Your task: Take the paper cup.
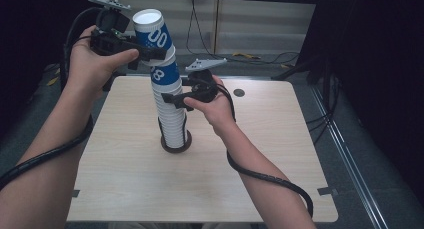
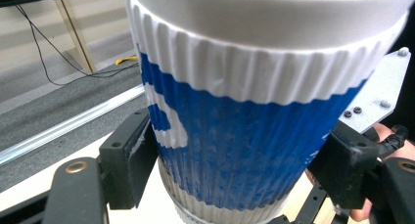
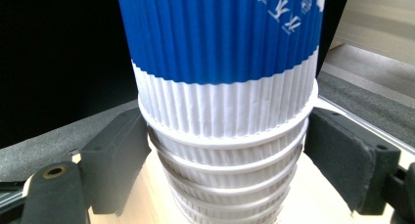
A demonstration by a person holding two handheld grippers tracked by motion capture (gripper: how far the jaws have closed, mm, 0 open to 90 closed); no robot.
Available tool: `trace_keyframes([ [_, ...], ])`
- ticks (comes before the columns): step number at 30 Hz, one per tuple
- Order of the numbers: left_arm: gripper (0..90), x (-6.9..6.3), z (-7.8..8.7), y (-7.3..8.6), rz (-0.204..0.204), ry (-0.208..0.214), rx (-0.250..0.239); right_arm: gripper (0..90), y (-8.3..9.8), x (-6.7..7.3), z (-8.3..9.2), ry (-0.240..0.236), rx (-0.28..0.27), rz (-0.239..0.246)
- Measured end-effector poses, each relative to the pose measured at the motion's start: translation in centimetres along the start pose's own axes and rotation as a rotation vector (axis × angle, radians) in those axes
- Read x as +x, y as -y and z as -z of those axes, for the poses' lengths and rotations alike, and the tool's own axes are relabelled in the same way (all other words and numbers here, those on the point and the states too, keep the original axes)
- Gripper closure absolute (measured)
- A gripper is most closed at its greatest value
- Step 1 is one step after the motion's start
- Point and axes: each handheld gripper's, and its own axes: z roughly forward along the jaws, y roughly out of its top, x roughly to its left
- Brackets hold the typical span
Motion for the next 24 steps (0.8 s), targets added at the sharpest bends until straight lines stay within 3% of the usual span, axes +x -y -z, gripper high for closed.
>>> trace_keyframes([
  [24,25.0,0.5,3.7,2.2,0.013,-0.001,-0.019,16.9,0.4,0.1,0.1,0.004,-0.004,-0.001],
])
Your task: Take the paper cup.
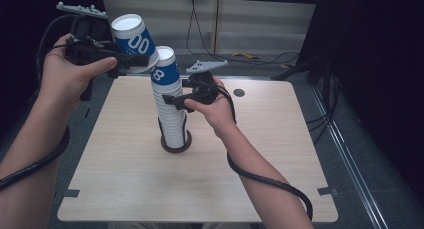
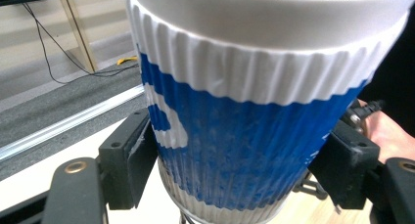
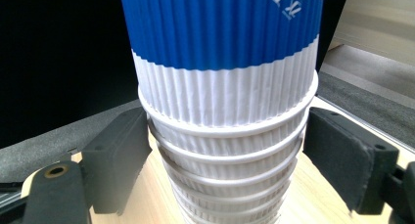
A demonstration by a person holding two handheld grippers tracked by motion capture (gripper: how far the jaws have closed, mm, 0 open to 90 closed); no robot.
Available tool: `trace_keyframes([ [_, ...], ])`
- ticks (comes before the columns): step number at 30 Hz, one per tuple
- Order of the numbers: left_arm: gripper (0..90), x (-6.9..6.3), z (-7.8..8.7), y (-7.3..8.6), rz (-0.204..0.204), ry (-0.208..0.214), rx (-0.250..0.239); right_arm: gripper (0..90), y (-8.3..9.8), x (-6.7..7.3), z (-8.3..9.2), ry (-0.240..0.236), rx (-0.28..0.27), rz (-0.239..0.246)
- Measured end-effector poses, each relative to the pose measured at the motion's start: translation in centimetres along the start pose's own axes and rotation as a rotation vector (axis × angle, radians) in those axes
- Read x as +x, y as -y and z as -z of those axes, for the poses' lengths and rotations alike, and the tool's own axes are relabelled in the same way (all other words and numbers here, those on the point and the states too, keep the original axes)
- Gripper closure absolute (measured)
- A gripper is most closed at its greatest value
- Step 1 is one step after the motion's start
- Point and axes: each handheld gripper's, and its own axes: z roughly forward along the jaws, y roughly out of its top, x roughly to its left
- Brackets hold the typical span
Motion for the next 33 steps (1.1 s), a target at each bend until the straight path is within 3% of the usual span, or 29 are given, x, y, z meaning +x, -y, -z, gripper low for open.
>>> trace_keyframes([
  [8,25.1,0.1,0.9,0.9,-0.009,0.004,0.007,17.3,0.1,0.0,0.0,0.001,0.007,0.008],
  [12,25.1,0.2,1.2,1.6,0.006,0.016,-0.012,17.4,0.1,0.0,0.0,0.0,0.009,0.007],
  [23,25.2,-0.2,2.6,2.5,-0.019,0.02,0.006,18.2,0.2,0.2,0.1,0.007,0.018,0.02],
  [33,25.4,0.0,3.3,4.2,-0.017,0.024,0.027,18.9,0.5,0.1,0.2,0.007,0.025,0.026],
])
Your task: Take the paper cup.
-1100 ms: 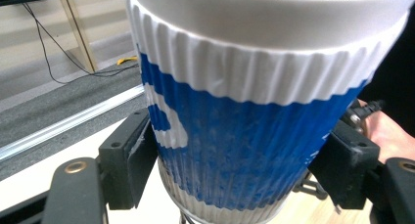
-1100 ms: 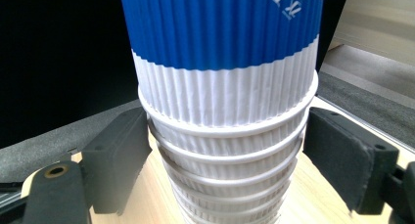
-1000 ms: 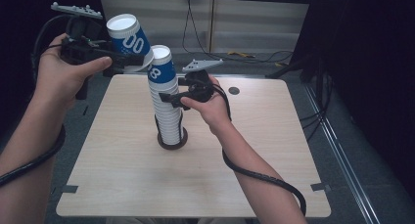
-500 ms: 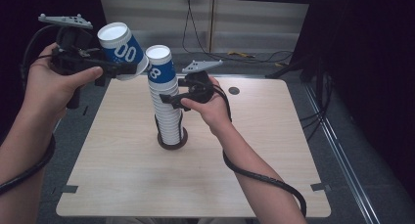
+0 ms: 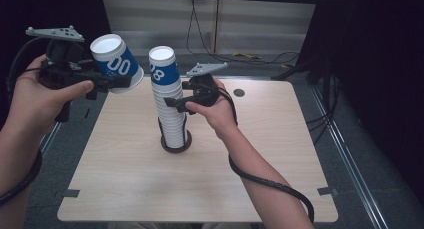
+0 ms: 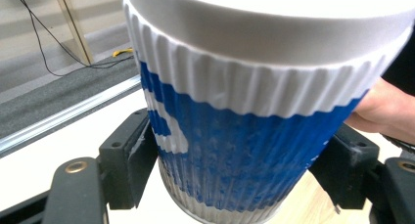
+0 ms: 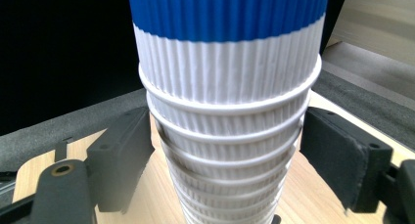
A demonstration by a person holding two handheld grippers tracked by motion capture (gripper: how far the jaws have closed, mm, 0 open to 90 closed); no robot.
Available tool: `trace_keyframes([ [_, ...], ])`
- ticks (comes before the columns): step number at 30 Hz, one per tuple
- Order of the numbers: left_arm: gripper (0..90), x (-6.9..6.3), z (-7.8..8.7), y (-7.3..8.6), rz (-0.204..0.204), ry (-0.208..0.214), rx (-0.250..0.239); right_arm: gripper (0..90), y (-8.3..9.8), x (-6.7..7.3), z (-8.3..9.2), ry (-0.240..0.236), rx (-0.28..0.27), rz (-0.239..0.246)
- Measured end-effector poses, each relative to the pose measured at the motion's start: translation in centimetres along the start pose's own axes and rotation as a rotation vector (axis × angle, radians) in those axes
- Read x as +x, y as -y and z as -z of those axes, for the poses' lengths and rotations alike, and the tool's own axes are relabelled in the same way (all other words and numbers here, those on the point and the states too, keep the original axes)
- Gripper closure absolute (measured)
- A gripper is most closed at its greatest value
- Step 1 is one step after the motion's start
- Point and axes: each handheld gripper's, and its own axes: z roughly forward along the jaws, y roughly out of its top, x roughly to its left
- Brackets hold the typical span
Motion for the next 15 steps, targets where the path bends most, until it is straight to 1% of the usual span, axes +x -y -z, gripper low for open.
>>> trace_keyframes([
  [6,25.6,0.2,0.0,1.3,0.004,0.004,0.015,18.6,0.5,-0.3,0.2,0.004,0.002,-0.002],
  [7,25.7,0.3,-0.1,1.6,0.007,0.004,0.018,18.4,0.6,-0.3,0.3,-0.001,0.001,-0.007],
  [10,26.0,0.5,-0.2,2.3,0.009,0.001,0.029,17.9,0.9,-0.5,0.6,0.001,0.012,-0.002],
  [11,26.2,0.6,-0.3,2.6,0.017,0.003,0.036,17.8,1.0,-0.6,0.7,-0.003,0.01,-0.003],
  [15,26.5,0.8,-0.5,3.4,0.017,0.005,0.048,17.5,1.6,-0.8,1.1,-0.007,0.023,0.0],
])
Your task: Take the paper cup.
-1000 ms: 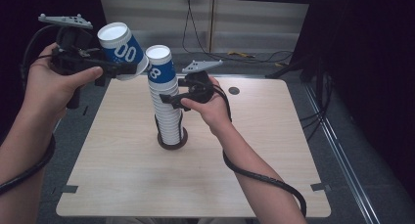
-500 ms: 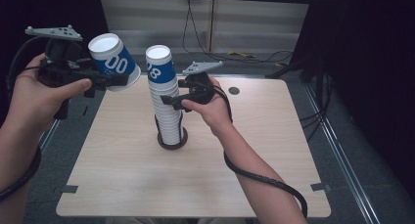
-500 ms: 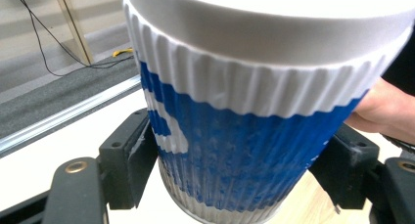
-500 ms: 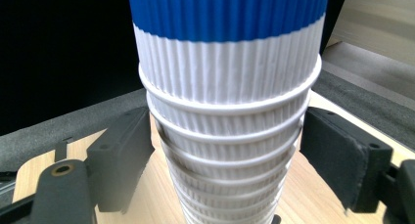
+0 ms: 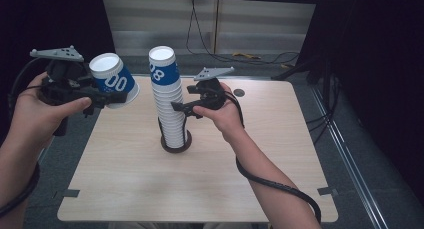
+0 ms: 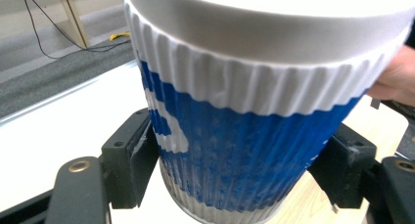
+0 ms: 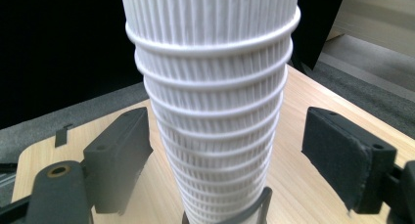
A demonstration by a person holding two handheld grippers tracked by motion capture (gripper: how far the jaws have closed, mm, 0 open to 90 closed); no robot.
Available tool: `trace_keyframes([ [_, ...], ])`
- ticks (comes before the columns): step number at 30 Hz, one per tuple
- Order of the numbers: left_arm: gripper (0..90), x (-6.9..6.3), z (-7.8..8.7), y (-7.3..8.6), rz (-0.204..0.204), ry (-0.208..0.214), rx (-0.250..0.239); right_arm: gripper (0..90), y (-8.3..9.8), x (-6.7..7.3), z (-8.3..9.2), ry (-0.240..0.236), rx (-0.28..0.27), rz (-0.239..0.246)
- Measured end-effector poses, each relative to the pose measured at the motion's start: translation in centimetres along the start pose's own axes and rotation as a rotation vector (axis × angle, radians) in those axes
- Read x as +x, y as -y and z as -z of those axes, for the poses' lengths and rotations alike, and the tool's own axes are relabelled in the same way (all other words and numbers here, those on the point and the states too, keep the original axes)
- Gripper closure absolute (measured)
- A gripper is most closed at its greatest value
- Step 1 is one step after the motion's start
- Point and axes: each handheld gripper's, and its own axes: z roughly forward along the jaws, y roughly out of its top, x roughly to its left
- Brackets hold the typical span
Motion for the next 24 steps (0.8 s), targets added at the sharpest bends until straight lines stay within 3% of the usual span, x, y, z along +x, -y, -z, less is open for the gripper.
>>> trace_keyframes([
  [24,27.0,-0.3,-1.7,3.9,-0.03,0.014,0.073,13.8,1.8,0.2,0.8,-0.036,0.062,0.035],
])
